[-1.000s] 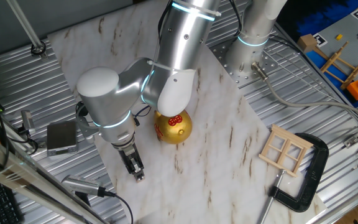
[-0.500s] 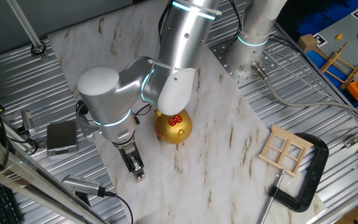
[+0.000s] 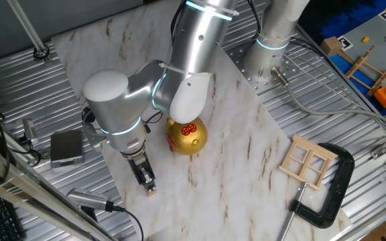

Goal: Drop coins into a piggy bank

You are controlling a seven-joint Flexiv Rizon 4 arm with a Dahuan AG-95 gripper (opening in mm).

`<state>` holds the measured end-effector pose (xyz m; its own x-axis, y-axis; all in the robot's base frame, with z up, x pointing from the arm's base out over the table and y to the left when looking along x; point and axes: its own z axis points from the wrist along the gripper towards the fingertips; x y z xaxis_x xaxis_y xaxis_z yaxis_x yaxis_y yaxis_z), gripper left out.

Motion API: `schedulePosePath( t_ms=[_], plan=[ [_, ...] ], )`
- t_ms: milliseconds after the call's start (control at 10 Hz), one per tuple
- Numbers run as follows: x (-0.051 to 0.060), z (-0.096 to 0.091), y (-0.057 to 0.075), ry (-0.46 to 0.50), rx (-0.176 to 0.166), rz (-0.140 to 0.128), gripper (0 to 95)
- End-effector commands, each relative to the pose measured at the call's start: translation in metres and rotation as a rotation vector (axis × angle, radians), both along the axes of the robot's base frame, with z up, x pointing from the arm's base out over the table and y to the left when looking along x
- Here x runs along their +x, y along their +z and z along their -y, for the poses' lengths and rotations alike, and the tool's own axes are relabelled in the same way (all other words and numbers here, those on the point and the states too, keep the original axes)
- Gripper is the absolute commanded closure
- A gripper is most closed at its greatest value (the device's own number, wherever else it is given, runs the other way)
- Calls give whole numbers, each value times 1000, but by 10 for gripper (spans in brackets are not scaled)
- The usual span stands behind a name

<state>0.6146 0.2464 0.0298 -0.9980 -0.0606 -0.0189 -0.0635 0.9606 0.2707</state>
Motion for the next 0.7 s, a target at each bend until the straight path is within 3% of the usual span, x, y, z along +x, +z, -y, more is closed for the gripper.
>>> schedulePosePath(
  t_ms=[100, 700],
  plan=[
    [1, 0, -1, 2, 0, 1, 570],
    [0, 2, 0, 2, 0, 0, 570]
  ],
)
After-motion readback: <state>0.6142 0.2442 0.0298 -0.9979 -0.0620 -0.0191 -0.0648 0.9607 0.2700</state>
